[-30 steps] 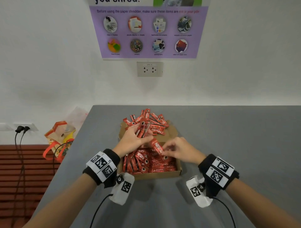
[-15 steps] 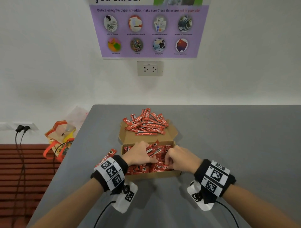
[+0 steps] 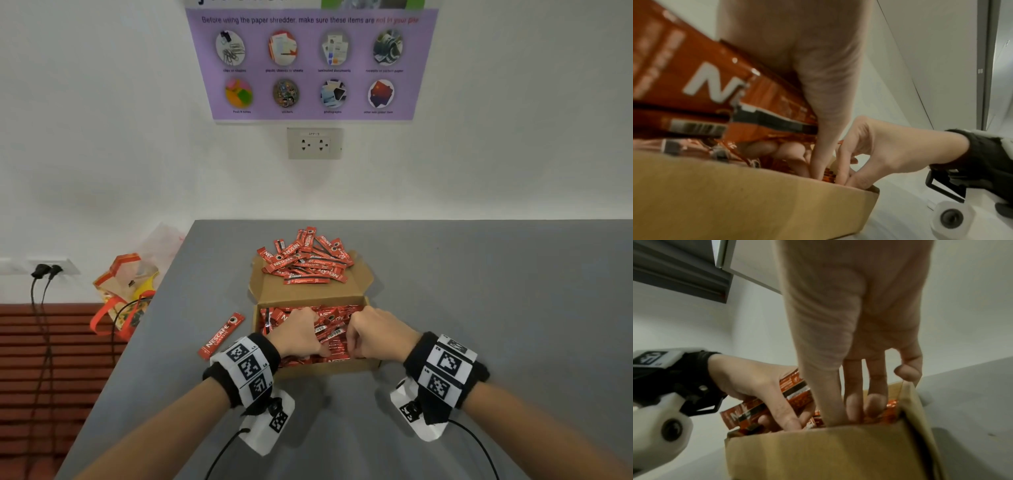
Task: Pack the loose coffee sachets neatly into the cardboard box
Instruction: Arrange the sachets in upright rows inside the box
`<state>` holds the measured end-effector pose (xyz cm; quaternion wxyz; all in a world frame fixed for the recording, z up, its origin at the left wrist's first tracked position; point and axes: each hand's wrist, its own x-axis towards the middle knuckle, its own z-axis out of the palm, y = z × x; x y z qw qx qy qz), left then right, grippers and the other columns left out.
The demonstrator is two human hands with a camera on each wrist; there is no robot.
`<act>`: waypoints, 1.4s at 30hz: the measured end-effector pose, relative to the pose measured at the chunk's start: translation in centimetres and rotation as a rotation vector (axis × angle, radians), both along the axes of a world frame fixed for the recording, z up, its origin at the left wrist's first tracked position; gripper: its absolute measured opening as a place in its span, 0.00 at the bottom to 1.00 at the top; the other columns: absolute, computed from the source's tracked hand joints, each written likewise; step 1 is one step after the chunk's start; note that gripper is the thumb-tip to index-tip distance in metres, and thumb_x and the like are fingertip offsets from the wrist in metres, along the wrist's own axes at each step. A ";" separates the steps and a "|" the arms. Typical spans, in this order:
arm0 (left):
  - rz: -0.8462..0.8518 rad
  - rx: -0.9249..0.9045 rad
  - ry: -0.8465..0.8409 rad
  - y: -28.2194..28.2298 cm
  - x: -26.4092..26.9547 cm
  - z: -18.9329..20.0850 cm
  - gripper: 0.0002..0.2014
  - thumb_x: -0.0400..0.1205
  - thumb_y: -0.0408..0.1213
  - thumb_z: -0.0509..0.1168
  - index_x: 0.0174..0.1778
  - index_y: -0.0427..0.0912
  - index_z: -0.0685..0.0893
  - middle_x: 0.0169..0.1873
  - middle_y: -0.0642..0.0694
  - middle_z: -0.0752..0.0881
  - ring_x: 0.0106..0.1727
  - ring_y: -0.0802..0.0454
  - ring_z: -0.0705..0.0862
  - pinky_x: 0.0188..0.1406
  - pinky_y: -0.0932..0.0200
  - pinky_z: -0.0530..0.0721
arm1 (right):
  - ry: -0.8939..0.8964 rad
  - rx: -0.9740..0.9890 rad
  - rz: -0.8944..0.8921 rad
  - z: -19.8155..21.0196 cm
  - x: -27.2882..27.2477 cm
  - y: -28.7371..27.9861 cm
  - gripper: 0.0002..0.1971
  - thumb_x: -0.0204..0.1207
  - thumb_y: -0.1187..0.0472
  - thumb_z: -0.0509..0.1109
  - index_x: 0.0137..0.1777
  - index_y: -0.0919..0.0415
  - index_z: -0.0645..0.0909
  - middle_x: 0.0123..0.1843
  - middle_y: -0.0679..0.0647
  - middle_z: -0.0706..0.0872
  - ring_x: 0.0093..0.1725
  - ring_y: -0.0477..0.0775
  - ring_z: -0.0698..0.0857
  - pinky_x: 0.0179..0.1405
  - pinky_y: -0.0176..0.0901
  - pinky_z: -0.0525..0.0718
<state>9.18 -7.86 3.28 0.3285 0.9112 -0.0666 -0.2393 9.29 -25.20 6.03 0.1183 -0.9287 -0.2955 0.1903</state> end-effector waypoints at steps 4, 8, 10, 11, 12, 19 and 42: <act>-0.005 0.013 0.045 -0.1 0.1 0.3 0.17 0.68 0.37 0.78 0.47 0.34 0.82 0.41 0.37 0.90 0.27 0.49 0.85 0.33 0.56 0.86 | 0.083 0.040 -0.005 0.3 0.3 -0.4 0.07 0.71 0.63 0.70 0.42 0.58 0.90 0.43 0.47 0.90 0.42 0.47 0.85 0.47 0.41 0.85; -0.024 0.040 0.061 -0.5 0.1 0.1 0.18 0.70 0.34 0.77 0.52 0.35 0.81 0.46 0.40 0.89 0.33 0.49 0.87 0.41 0.54 0.87 | 0.134 0.039 -0.018 0.0 0.4 -0.5 0.06 0.70 0.64 0.71 0.41 0.58 0.91 0.43 0.49 0.91 0.42 0.49 0.85 0.48 0.44 0.86; -0.032 0.068 0.022 -0.5 -0.1 0.0 0.19 0.69 0.36 0.77 0.53 0.35 0.81 0.48 0.40 0.89 0.44 0.45 0.89 0.48 0.53 0.87 | 0.135 0.050 -0.032 -0.2 0.4 -0.5 0.06 0.70 0.65 0.72 0.41 0.59 0.91 0.43 0.50 0.91 0.43 0.49 0.86 0.49 0.44 0.86; -0.028 0.069 -0.002 -0.5 -0.1 0.0 0.19 0.70 0.37 0.77 0.52 0.36 0.81 0.49 0.41 0.89 0.45 0.46 0.88 0.48 0.54 0.87 | 0.133 0.057 -0.041 -0.3 0.4 -0.5 0.05 0.70 0.65 0.72 0.41 0.59 0.90 0.44 0.50 0.91 0.44 0.49 0.86 0.50 0.44 0.86; -0.017 0.059 -0.021 -0.5 -0.1 0.2 0.18 0.70 0.38 0.77 0.52 0.37 0.82 0.49 0.42 0.88 0.44 0.47 0.88 0.48 0.56 0.87 | 0.131 0.064 -0.048 -0.4 0.4 -0.5 0.05 0.70 0.65 0.72 0.41 0.59 0.90 0.44 0.50 0.91 0.45 0.49 0.86 0.50 0.43 0.85; 0.324 0.010 -0.274 4.1 2.3 3.8 0.04 0.79 0.32 0.68 0.42 0.42 0.79 0.33 0.50 0.81 0.28 0.58 0.80 0.24 0.70 0.79 | 0.094 0.135 -0.071 -0.5 0.5 -0.6 0.03 0.70 0.63 0.73 0.38 0.58 0.89 0.41 0.46 0.90 0.42 0.46 0.85 0.45 0.40 0.84; 0.521 0.384 -0.035 10.5 1.3 -1.5 0.05 0.78 0.29 0.67 0.45 0.31 0.79 0.43 0.36 0.85 0.42 0.43 0.84 0.37 0.59 0.81 | 0.109 0.096 -0.087 -1.2 0.6 0.2 0.01 0.69 0.61 0.77 0.38 0.57 0.90 0.43 0.48 0.90 0.46 0.47 0.86 0.49 0.39 0.85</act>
